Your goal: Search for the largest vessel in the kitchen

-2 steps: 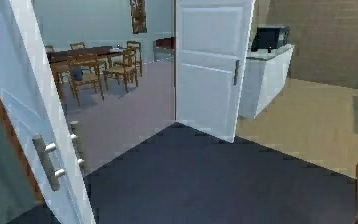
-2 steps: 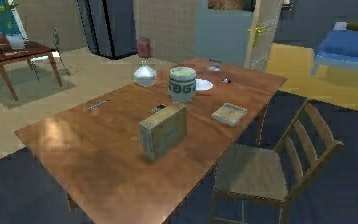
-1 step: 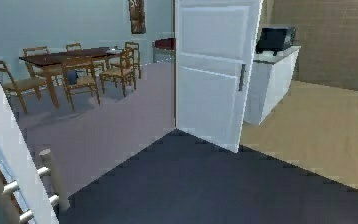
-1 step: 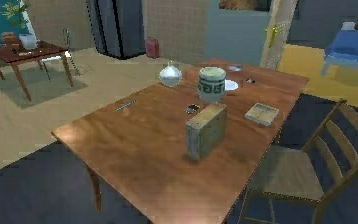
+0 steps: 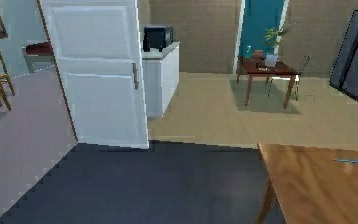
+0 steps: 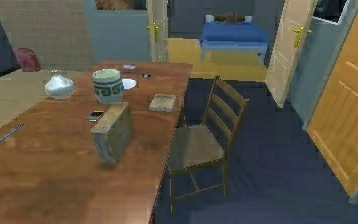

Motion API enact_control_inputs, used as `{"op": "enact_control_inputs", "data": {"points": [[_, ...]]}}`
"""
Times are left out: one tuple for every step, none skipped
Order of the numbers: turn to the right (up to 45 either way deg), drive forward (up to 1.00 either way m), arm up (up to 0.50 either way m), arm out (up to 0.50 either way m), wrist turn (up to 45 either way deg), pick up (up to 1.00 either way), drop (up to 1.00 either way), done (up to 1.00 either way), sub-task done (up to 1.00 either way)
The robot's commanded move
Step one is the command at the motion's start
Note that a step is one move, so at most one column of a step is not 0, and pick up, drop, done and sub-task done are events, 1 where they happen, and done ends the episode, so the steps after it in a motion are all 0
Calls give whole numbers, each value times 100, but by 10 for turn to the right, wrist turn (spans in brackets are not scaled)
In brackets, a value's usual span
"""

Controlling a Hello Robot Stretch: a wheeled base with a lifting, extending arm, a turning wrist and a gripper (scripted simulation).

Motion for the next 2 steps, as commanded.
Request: {"op": "enact_control_inputs", "data": {"points": [[0,100,0,0,0,0,0,0,0],[0,100,0,0,0,0,0,0,0]]}}
